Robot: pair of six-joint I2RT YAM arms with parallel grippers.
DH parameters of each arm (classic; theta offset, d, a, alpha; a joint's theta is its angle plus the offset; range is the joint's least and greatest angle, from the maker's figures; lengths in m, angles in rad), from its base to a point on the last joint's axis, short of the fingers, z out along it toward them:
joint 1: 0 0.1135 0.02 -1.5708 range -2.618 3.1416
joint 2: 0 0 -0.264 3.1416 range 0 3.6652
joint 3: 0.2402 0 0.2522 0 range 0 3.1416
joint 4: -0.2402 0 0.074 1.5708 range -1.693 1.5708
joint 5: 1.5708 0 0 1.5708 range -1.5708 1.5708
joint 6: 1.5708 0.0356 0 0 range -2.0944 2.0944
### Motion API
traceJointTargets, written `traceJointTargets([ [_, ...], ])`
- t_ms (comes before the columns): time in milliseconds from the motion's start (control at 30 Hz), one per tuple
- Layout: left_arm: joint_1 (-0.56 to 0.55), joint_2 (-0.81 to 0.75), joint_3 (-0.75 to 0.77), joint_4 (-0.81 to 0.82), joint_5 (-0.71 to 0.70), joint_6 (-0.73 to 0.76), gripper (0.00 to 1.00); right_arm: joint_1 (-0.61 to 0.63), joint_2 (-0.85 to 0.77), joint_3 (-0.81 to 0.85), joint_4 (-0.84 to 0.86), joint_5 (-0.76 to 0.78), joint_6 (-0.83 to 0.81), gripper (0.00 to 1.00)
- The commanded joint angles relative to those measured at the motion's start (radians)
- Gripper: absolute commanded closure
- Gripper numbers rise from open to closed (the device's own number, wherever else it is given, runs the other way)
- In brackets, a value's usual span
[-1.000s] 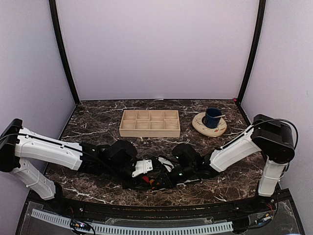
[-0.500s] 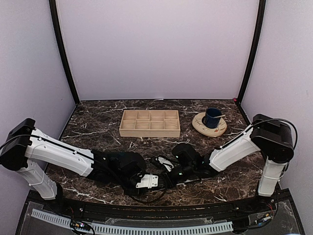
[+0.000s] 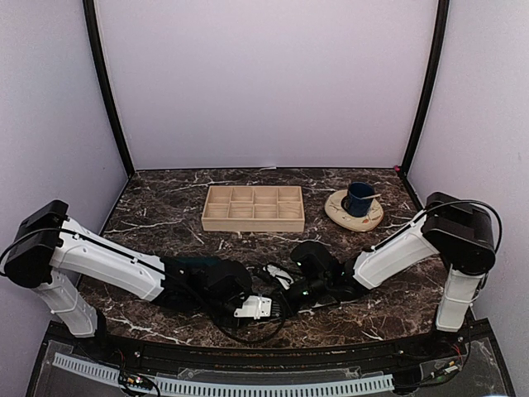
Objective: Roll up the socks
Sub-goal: Pick up the sock from the center of the board.
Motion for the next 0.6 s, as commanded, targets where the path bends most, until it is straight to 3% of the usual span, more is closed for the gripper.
traceJointTargets([
  [0, -0.007, 0.007, 0.003, -0.013, 0.013, 0.012, 0.56, -0.002, 0.064, -0.031, -0.176, 0.029, -0.013, 0.98],
  [567, -0.007, 0.101, 0.068, -0.076, 0.018, 0.032, 0.56, -0.004, 0.068, -0.023, -0.191, 0.004, -0.024, 0.99],
])
